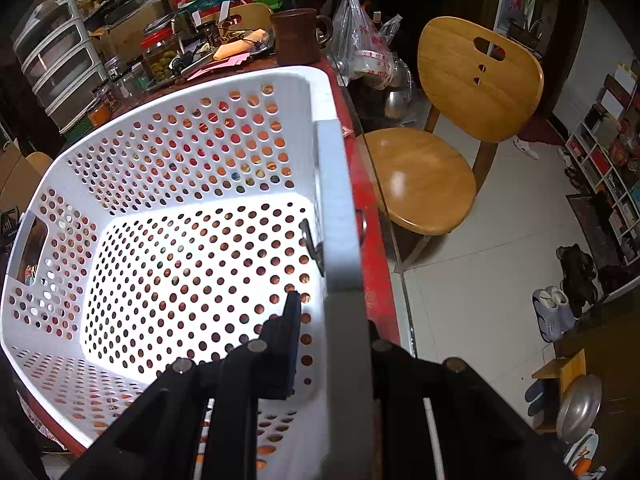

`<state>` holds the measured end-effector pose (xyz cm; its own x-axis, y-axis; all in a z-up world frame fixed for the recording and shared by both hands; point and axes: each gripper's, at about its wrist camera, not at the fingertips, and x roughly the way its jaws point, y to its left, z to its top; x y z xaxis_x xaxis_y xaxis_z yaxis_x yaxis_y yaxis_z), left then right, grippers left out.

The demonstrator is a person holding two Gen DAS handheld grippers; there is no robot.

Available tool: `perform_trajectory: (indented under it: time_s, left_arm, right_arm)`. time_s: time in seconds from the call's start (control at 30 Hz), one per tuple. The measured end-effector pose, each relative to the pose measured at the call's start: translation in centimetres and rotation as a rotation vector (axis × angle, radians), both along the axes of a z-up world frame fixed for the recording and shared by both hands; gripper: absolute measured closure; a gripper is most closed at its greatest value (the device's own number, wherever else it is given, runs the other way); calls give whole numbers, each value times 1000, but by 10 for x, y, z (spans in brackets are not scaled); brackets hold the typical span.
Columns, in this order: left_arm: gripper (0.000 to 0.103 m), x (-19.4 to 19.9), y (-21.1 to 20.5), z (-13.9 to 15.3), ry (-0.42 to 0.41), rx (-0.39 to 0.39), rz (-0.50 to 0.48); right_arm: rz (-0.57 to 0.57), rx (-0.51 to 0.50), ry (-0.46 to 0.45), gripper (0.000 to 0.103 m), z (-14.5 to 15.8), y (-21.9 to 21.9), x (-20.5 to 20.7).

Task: Organize rigid objects
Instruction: 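Grasp the large white power adapter with the left tool, then carry the white adapter into the basket and open the left tool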

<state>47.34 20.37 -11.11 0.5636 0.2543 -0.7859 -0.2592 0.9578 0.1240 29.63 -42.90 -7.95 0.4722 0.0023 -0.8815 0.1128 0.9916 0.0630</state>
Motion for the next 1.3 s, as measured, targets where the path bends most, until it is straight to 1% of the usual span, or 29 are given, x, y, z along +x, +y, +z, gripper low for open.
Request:
perform_trajectory:
  time_s: [0.13,0.27,0.33,0.47,0.63,0.73,0.9,1.03,1.2,1.3]
  left_arm:
    - [32,-24,-16,21,-26,47,22]
    - [32,-49,-48,45,-45,70,0]
    - [32,-60,-67,59,-55,68,-20]
    - [32,-82,-112,87,-85,74,-77]
    - [32,-110,-186,117,-123,80,-173]
    - [32,-120,-229,127,-131,78,-220]
    - [32,-129,-301,133,-123,93,-298]
    - [32,-129,-349,128,-102,127,-332]
    - [32,-124,-381,111,-56,151,-357]
    - [32,-117,-387,99,-28,158,-369]
  right_arm:
    - [0,0,0,87,0,0,0]
    - [1,-1,1,87,0,0,0]
    - [2,-2,0,87,0,0,1]
    - [3,-2,0,87,0,-1,0]
    - [1,-1,-1,87,0,-1,1]
    - [-1,0,-2,87,0,-1,1]
    - [0,1,-2,87,0,-1,2]
    - [2,1,-3,87,-1,-2,2]
    - [3,4,-4,87,-1,-2,1]
    - [4,2,-4,87,-1,-2,1]
